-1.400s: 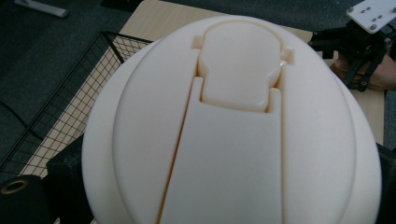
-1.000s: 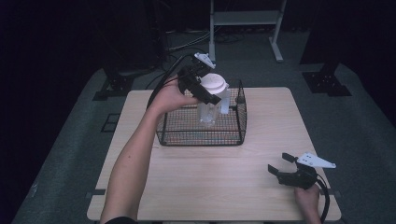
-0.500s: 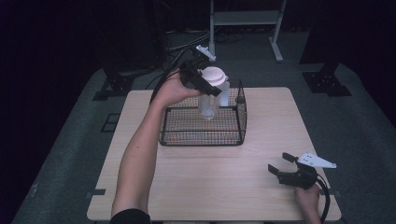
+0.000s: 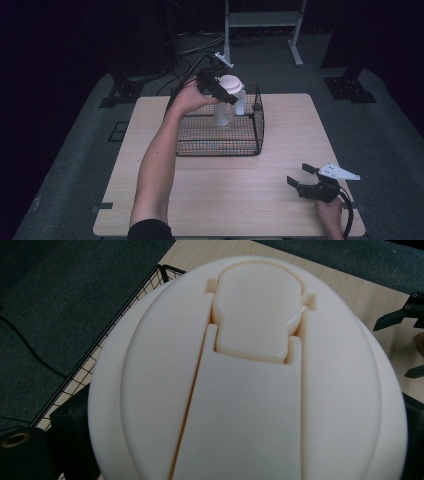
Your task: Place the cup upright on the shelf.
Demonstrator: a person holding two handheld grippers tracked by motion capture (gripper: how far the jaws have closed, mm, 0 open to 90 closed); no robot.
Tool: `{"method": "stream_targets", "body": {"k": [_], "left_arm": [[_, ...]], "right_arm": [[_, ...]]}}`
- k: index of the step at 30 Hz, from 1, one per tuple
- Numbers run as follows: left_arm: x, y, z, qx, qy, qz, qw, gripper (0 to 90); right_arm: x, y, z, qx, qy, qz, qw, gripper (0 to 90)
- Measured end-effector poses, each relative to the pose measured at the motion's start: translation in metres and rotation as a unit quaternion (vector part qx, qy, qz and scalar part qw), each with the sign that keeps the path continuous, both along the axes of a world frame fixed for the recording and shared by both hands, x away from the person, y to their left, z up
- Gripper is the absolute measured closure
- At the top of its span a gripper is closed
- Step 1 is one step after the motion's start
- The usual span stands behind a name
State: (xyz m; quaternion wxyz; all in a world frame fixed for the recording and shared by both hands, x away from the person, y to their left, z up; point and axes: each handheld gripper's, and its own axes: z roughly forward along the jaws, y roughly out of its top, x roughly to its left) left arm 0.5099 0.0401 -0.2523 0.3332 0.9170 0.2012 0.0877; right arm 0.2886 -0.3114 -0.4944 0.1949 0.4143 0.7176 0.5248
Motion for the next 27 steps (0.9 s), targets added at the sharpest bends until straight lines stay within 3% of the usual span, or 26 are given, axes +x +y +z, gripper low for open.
{"method": "stream_targets", "body": {"k": [27], "left_arm": [[0.019, 0.009, -0.056, -0.012, 0.029, 0.038, 0.9988, 5.0]], "right_arm": [[0.000, 0.000, 0.000, 0.002, -0.002, 0.000, 1.0000, 12.8]]}}
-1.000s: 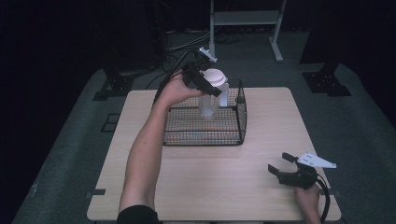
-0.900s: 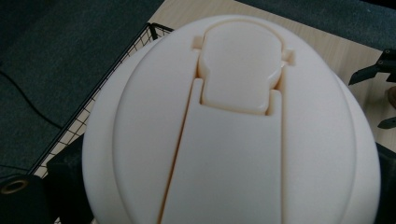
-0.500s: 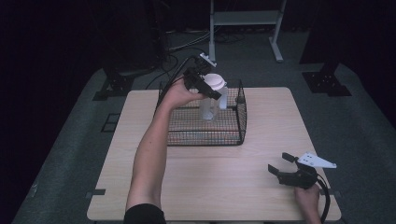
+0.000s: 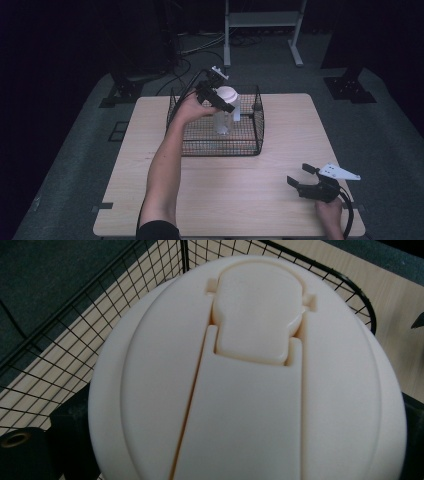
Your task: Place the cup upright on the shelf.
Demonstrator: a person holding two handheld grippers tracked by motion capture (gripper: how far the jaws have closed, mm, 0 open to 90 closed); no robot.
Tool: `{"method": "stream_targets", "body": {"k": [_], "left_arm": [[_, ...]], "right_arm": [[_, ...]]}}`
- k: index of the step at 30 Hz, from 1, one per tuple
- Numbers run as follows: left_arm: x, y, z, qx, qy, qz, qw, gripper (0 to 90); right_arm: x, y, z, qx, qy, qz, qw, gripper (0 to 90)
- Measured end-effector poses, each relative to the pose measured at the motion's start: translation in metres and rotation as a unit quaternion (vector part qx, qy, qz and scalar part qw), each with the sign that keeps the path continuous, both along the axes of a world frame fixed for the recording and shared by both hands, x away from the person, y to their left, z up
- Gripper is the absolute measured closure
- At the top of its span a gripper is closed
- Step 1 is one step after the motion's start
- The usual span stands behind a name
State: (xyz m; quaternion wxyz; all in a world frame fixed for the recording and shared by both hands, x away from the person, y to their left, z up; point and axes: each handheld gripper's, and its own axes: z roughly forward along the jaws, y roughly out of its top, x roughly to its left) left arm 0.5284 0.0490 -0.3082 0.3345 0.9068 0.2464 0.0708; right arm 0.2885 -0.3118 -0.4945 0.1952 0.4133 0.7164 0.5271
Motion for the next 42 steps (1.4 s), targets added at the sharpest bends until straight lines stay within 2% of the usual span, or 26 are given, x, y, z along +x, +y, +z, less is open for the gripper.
{"method": "stream_targets", "body": {"k": [12, 24, 31, 32, 35, 37, 42], "left_arm": [[0.002, -0.008, -0.022, 0.011, 0.003, 0.007, 0.9999, 5.0], [0.003, -0.005, -0.035, 0.011, -0.006, 0.015, 0.9998, 5.0], [0.000, 0.000, -0.047, 0.010, -0.002, 0.019, 0.9998, 5.0], [-0.001, 0.001, -0.047, 0.002, -0.007, 0.021, 0.9998, 5.0], [-0.004, 0.002, -0.049, 0.000, -0.009, 0.018, 0.9998, 4.9], [-0.005, 0.001, -0.048, 0.008, -0.014, 0.012, 0.9998, 4.9], [-0.006, 0.001, -0.049, 0.008, -0.016, 0.012, 0.9998, 4.7]], "right_arm": [[0.000, 0.000, 0.000, 0.001, 0.002, 0.001, 1.0000, 12.8], [0.000, 0.000, 0.000, 0.002, -0.001, 0.001, 1.0000, 12.8], [0.000, 0.001, 0.000, -0.002, -0.001, 0.009, 1.0000, 12.9], [0.001, 0.001, 0.000, -0.001, 0.000, 0.011, 0.9999, 12.8], [0.000, 0.000, 0.000, 0.001, 0.000, 0.012, 0.9999, 12.8], [0.000, 0.000, 0.000, 0.005, 0.001, 0.012, 0.9999, 12.8], [0.000, 0.000, 0.000, 0.005, 0.001, 0.014, 0.9999, 12.8]]}}
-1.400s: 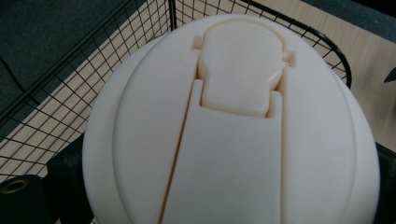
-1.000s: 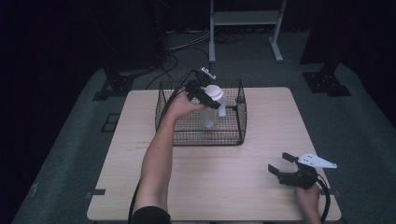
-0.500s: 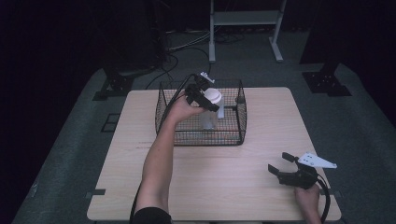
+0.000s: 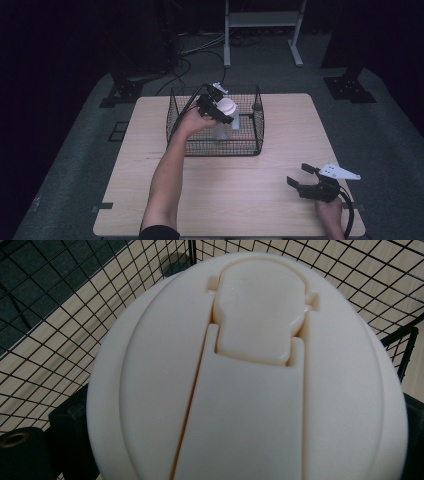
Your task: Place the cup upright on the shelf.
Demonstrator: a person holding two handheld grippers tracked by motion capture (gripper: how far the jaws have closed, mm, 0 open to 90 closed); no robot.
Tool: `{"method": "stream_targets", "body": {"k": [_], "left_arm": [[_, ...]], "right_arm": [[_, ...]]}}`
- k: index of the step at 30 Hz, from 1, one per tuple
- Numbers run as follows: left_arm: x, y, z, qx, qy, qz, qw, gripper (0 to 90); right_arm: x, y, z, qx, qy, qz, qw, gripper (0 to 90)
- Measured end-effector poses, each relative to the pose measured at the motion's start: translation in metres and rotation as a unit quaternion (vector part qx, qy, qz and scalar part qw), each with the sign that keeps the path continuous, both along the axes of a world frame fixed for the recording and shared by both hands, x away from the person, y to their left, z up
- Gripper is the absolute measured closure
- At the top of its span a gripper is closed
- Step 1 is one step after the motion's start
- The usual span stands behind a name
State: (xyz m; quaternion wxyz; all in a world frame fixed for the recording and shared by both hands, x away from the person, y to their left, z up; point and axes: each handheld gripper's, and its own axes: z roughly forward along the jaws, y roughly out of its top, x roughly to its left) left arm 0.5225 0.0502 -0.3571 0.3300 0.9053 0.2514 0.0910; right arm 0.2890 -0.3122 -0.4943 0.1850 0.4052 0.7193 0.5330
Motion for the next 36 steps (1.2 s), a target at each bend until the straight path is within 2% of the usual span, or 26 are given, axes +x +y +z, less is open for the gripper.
{"method": "stream_targets", "body": {"k": [13, 23, 36], "left_arm": [[-0.002, 0.000, 0.001, 0.011, -0.001, -0.003, 0.9999, 4.5], [-0.002, -0.001, 0.002, -0.005, -0.008, -0.003, 1.0000, 2.3], [-0.007, 0.007, 0.015, -0.027, -0.024, 0.001, 0.9994, 0.7]], "right_arm": [[0.000, 0.003, 0.000, -0.014, 0.003, 0.001, 0.9999, 12.8], [-0.001, 0.002, 0.000, -0.015, 0.004, 0.003, 0.9999, 12.8], [-0.001, 0.002, 0.000, -0.015, 0.004, 0.004, 0.9999, 12.8]]}}
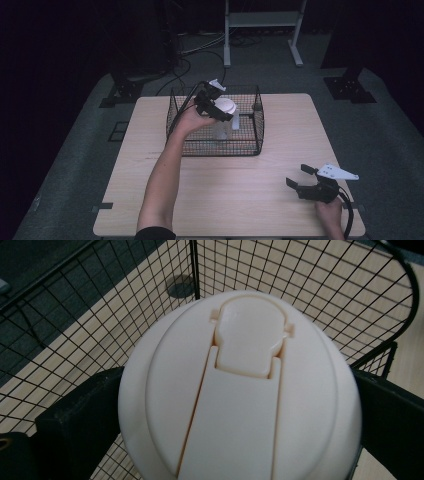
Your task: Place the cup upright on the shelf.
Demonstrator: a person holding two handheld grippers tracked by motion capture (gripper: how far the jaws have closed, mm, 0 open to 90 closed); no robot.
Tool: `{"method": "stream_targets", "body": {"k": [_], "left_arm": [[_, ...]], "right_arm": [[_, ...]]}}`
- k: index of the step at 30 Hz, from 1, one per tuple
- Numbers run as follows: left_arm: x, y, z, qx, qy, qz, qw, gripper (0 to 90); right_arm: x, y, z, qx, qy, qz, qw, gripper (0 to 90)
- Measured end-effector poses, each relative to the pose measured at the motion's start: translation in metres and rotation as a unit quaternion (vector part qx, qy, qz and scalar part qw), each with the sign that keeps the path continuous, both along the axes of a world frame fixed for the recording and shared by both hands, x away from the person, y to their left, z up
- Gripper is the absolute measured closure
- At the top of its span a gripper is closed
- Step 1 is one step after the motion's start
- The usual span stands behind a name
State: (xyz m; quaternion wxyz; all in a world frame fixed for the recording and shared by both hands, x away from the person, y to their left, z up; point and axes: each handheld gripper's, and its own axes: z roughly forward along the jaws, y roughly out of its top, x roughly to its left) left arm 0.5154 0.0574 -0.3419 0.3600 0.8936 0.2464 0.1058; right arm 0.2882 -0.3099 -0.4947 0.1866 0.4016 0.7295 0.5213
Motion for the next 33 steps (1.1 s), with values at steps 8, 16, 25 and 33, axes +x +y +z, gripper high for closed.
{"method": "stream_targets", "body": {"k": [8, 16, 25, 33], "left_arm": [[-0.004, 0.005, 0.009, -0.004, -0.008, -0.001, 1.0000, 0.8], [-0.013, 0.015, 0.022, -0.021, -0.020, -0.001, 0.9996, 0.8], [-0.023, 0.028, 0.032, -0.029, -0.032, 0.002, 0.9991, 0.8], [-0.034, 0.042, 0.033, -0.033, -0.038, 0.007, 0.9987, 0.8]], "right_arm": [[0.000, 0.000, 0.000, 0.000, 0.000, 0.000, 1.0000, 12.8], [0.000, 0.000, 0.000, 0.000, -0.001, 0.001, 1.0000, 12.8], [0.000, 0.000, 0.000, -0.002, -0.001, 0.000, 1.0000, 12.8], [0.000, 0.001, 0.000, -0.004, 0.000, 0.000, 1.0000, 12.8]]}}
